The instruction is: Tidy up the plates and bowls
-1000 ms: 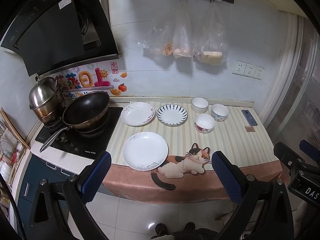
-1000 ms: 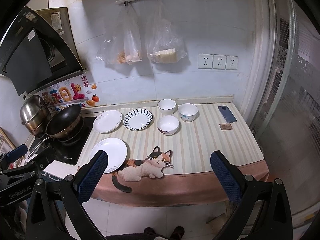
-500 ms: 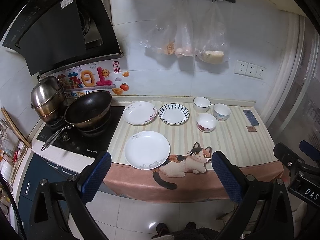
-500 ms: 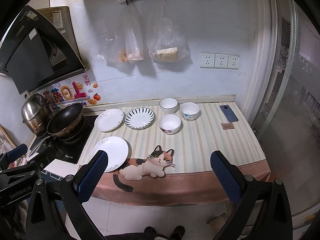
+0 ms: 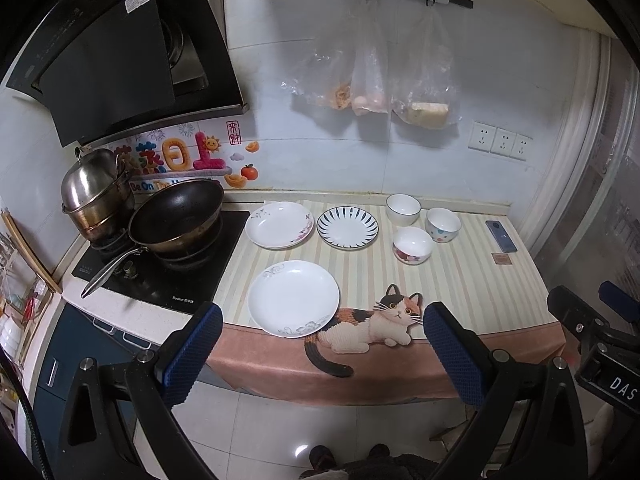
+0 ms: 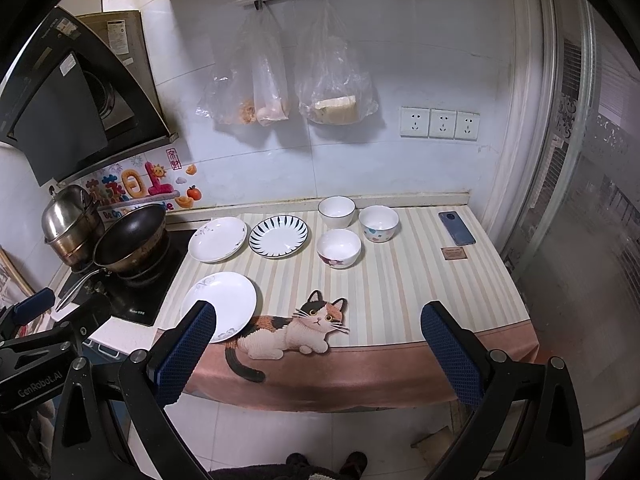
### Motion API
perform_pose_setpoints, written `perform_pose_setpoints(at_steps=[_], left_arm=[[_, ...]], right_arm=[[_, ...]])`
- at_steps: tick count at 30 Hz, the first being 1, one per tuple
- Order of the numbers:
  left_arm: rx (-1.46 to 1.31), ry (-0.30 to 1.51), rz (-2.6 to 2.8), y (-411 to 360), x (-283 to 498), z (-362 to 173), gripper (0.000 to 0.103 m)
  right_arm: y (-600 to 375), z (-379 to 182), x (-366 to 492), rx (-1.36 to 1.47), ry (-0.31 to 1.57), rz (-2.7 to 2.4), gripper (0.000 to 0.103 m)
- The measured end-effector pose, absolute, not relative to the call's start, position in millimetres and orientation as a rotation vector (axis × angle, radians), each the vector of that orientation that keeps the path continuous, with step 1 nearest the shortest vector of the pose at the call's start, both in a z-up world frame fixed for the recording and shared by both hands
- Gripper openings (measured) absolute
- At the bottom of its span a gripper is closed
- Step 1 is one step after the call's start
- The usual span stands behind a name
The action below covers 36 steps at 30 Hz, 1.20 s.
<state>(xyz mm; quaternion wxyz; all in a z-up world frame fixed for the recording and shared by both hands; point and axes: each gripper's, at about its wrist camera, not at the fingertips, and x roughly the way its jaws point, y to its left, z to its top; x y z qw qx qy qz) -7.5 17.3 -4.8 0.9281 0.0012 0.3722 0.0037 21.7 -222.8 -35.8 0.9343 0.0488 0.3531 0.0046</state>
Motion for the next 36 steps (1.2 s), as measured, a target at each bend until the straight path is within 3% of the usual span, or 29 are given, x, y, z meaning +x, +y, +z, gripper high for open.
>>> perform_pose_setpoints(at_steps=[24,29,36], left_arm=[[0.004,0.747,0.054,37,22,-23,0.103],[0.036,0.771,0.135,70,69,-61,0.103],[-0.005,0.921,0.166,121,148,-142,0.103]], right_arm=[[-207,-55,47,0.158,0.737,0.016,0.103],[-188,-99,97,0.158,0.795,0.037,0.103],[-163,-208,199,0.233,0.992,0.211,0.103]])
